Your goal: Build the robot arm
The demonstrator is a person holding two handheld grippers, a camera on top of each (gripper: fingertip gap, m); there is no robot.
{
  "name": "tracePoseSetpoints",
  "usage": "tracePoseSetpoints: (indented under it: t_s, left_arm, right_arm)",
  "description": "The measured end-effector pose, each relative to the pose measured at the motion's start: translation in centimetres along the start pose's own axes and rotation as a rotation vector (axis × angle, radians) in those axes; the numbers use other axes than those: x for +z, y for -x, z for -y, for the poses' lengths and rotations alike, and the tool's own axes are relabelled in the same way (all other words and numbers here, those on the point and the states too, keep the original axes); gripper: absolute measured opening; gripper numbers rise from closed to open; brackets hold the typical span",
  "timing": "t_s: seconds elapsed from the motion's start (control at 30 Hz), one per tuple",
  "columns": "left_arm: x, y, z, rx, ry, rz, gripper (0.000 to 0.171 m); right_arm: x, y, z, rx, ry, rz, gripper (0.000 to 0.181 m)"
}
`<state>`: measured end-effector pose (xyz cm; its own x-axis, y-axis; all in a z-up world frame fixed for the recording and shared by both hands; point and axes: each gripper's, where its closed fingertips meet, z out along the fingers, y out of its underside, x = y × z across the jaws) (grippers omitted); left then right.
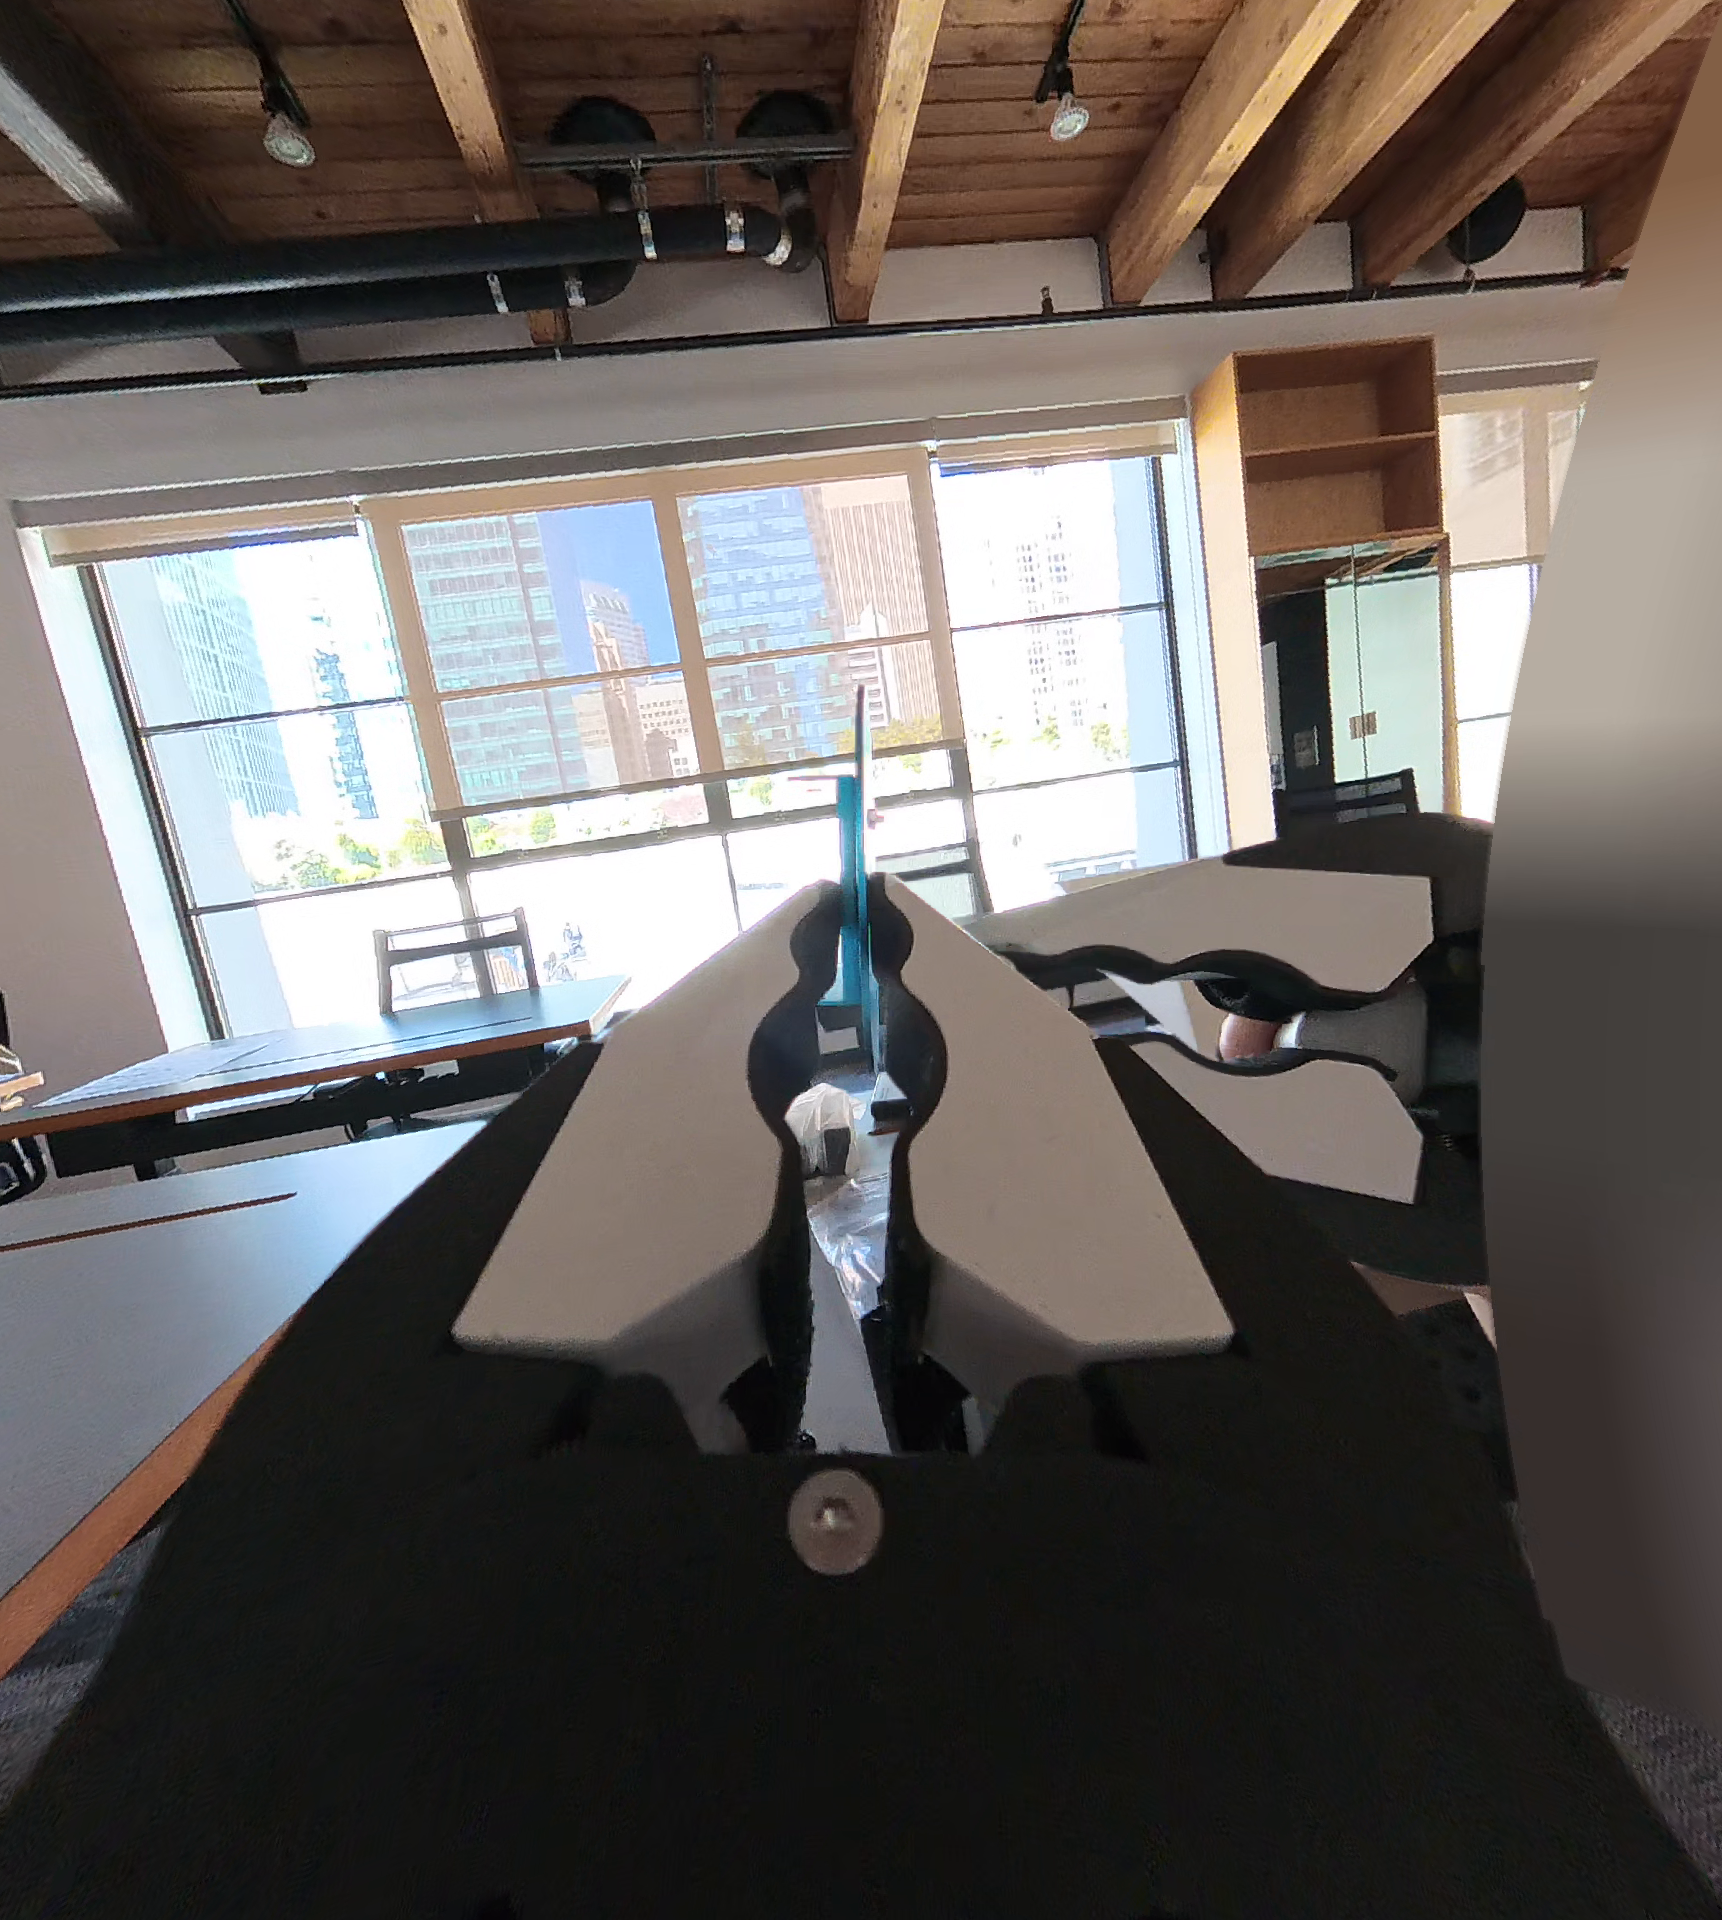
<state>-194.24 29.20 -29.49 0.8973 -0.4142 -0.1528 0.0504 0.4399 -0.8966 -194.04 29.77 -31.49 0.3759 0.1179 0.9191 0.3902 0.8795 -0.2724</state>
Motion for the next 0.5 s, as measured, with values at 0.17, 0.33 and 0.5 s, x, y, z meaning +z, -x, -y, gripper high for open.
tracePoseSetpoints:
  t_s: [0.17,0.33,0.5]
  left_arm:
    - [0.1,0.5,-0.3,-0.014,0.023,0.021,0.002]
    - [0.4,0.8,-1.0,-0.036,0.036,0.023,0.003]
    - [0.7,0.9,-1.3,-0.024,0.054,0.033,0.003]
  right_arm:
    - [0.3,-0.1,0.4,-0.049,0.023,-0.017,0.006]
    - [0.9,0.2,0.2,-0.121,0.078,-0.012,0.006]
    - [1.2,0.7,-0.4,-0.161,0.129,0.032,0.007]
